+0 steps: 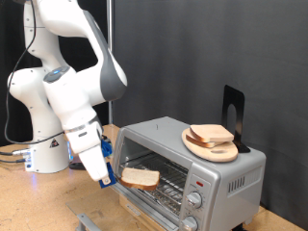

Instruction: Make a piece of toast with the oven

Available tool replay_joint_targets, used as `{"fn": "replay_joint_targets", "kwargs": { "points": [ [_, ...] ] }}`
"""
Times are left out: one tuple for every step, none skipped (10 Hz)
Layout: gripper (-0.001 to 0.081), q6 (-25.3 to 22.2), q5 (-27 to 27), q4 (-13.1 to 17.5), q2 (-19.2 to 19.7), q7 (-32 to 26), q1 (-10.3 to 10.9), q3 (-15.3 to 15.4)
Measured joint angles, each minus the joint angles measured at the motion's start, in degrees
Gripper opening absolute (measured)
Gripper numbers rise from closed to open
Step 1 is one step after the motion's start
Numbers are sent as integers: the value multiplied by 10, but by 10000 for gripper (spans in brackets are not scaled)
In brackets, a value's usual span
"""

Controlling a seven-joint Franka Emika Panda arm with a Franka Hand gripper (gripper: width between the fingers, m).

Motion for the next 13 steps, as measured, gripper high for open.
{"fn": "replay_joint_targets", "kwargs": {
  "points": [
    [425,18,-15,-1,0,20,3,9],
    [425,32,-19,-3,-1,27,6,19],
    [425,41,-25,-6,-3,31,8,26],
    [425,47,-36,-12,-9,32,8,31],
    [425,60,-47,-23,-14,31,8,34],
    [425,75,-56,-37,-18,25,8,34],
    [425,90,-65,-52,-21,20,7,34],
    [425,102,-68,-64,-24,13,6,34],
    [425,108,-68,-74,-27,2,5,33],
    [425,109,-66,-81,-29,-5,4,30],
    [425,109,-64,-87,-33,-11,4,28],
    [425,109,-61,-92,-38,-18,4,26],
    [425,109,-58,-96,-43,-21,4,25]
  ]
}}
